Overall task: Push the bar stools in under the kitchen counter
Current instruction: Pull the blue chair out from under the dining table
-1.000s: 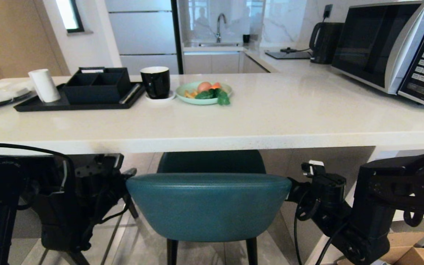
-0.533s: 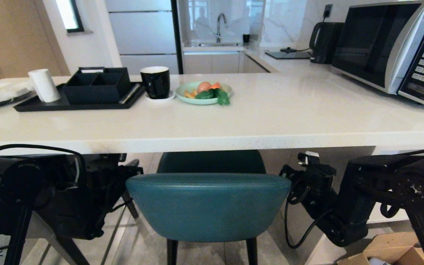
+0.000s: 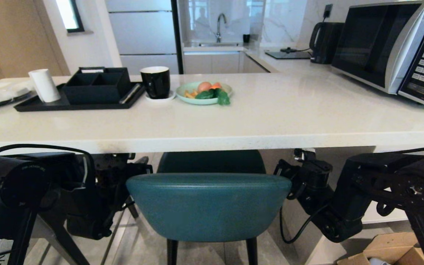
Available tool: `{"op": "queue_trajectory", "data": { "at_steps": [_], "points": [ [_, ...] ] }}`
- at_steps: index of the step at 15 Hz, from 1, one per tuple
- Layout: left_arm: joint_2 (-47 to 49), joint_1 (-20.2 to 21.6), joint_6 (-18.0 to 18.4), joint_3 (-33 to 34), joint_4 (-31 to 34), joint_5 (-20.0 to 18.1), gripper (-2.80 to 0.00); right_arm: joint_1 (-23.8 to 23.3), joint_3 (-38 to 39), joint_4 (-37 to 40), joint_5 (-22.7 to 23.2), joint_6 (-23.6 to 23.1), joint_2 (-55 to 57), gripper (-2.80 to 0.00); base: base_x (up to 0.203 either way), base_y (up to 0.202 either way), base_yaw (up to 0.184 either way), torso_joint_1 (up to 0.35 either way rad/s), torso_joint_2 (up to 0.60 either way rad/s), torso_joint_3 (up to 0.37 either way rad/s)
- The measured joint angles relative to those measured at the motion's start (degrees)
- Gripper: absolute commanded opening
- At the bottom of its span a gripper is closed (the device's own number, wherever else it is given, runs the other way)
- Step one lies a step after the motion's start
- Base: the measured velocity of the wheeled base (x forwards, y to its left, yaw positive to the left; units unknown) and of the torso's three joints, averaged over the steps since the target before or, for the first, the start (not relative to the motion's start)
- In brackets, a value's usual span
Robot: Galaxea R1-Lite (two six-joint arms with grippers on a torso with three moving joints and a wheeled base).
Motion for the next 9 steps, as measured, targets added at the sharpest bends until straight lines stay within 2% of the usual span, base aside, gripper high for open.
{"op": "queue_trajectory", "data": {
  "at_steps": [4, 9],
  "points": [
    [-0.8, -1.6, -0.2, 1.4, 0.0, 1.8, -2.8, 2.7, 0.4, 0.0, -0.7, -0.1, -1.0, -2.8, 0.0, 0.0, 0.0, 0.0, 0.0, 0.0],
    [-3.0, -3.1, -0.2, 5.5, 0.1, 1.9, -2.8, 4.6, 3.1, -0.5, -2.0, -1.9, -1.5, -2.8, 0.0, 0.0, 0.0, 0.0, 0.0, 0.0]
  ]
}}
